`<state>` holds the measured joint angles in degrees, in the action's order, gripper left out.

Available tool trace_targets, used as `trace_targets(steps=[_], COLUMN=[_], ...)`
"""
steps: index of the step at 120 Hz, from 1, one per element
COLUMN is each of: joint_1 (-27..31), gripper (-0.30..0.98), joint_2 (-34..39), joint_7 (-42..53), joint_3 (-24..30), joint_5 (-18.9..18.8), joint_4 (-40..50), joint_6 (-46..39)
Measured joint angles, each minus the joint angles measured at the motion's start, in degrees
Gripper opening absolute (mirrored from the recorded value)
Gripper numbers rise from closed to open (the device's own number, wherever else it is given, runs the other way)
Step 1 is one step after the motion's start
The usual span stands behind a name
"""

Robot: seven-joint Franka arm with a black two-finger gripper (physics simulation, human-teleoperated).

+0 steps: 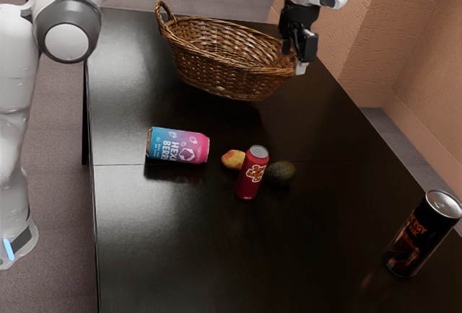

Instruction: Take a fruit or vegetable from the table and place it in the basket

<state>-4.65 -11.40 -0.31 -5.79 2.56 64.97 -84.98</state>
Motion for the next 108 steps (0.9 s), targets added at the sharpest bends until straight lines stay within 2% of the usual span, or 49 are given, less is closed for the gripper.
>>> trace_targets(steps=[32, 56, 85, 108], joint_1=[1.6, 1.7, 2.3, 2.3], gripper=[0.68, 0.68, 0.68, 0.68], joint_2=[-0.6, -1.3, -1.5, -1.3], joint_7=[2.6, 15.4, 33.4, 41.8], joint_3=[-1.5, 0.3, 0.8, 0.7], joint_5=[0.9, 1.0, 0.4, 1.8], joint_4=[0.1, 0.4, 10.6, 15.6], joint_6=[1.8, 5.7, 2.8, 0.8])
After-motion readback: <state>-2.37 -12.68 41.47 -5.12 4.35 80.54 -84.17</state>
